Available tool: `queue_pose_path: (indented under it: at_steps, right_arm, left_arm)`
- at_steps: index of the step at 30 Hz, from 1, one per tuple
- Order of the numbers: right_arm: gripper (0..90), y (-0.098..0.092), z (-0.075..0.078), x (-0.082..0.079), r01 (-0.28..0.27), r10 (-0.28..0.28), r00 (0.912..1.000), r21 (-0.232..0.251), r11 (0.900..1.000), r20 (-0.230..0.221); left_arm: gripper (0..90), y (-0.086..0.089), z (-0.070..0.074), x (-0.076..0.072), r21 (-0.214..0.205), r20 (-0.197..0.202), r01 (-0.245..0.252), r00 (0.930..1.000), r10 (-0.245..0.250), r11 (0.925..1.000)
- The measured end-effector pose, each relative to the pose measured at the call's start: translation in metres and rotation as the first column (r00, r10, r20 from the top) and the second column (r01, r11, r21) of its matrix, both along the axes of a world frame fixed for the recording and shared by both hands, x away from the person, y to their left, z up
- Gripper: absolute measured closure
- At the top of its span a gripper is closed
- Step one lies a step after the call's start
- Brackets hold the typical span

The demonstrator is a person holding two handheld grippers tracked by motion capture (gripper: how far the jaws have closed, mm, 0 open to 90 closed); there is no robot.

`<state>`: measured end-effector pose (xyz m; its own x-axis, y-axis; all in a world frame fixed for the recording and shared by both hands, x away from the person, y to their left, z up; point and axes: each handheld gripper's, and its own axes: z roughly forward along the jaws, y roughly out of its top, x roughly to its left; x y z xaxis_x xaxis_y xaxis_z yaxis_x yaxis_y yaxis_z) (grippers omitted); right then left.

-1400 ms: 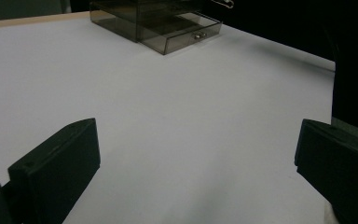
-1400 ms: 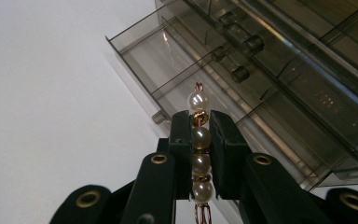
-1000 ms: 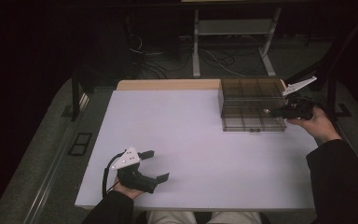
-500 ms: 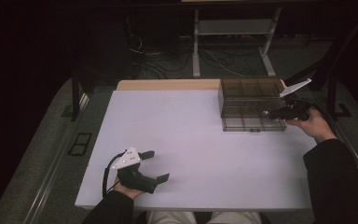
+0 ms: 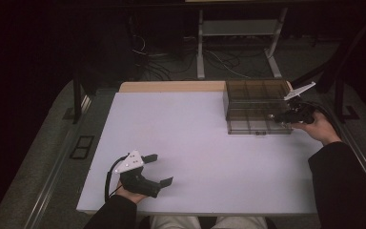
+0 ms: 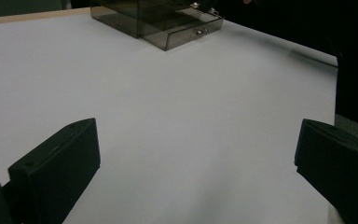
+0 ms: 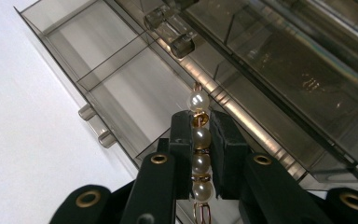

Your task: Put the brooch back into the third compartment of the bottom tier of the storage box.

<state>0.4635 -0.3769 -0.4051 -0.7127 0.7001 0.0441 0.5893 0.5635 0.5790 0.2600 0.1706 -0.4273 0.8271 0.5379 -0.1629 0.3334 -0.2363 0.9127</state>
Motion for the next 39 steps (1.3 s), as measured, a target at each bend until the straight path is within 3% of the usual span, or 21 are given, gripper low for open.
queue_pose_path:
  at_steps: [18,31,36,39]
  right_arm:
    - [79.0,-0.004,-0.012,0.005,0.004,-0.005,0.9995,-0.018,0.9998,-0.03]
    - [78.1,-0.003,-0.022,0.009,0.021,-0.025,0.9954,-0.048,0.9986,-0.092]
    - [70.1,-0.004,-0.019,0.007,0.06,-0.065,0.9941,-0.057,0.9966,-0.087]
    - [66.5,-0.006,-0.013,0.005,0.074,-0.076,0.9945,-0.035,0.9967,-0.072]
  left_arm:
    - [0.0,0.0,-0.001,0.0,0.005,-0.004,0.001,1.0,-0.001,1.0]
    - [0.0,-0.001,-0.001,0.0,0.011,-0.003,0.003,1.0,-0.003,0.9999]
    - [0.0,0.0,-0.001,-0.001,0.011,-0.004,-0.002,1.0,0.002,0.9999]
    - [0.0,0.0,-0.001,-0.001,0.009,-0.005,-0.005,1.0,0.005,0.9999]
